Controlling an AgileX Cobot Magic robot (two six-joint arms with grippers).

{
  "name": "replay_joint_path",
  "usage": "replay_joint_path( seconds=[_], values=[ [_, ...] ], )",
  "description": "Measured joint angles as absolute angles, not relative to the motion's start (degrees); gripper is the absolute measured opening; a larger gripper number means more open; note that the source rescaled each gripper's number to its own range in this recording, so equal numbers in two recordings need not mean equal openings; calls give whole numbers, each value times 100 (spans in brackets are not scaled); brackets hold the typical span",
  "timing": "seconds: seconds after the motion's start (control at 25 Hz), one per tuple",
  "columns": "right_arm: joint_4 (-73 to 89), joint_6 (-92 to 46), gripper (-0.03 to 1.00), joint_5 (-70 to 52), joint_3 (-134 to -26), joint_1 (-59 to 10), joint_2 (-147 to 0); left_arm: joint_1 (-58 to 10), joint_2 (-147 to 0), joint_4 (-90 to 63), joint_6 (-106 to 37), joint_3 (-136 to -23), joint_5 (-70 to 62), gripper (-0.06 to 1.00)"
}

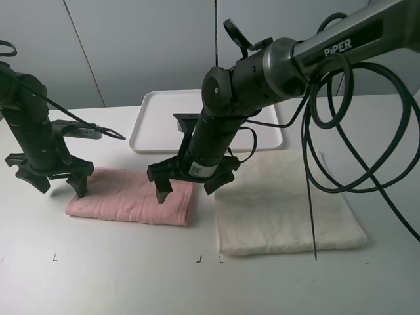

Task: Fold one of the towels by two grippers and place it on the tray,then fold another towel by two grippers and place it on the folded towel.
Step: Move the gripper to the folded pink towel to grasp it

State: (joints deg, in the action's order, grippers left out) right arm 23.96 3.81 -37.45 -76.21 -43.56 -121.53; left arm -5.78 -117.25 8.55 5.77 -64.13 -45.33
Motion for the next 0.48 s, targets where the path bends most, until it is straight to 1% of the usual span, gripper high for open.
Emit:
replay_joint_path(
  seconds=[0.2, 0.48],
  values=[
    [2458, 502, 100, -3660, -7696, -4356, -12209, -578, -11725, 846, 577, -6413, -4533, 96],
    [2484, 652, 100, -3943, -8139, -4380, -12561, -578, -11725, 824, 577, -6413, -4533, 96]
  ],
)
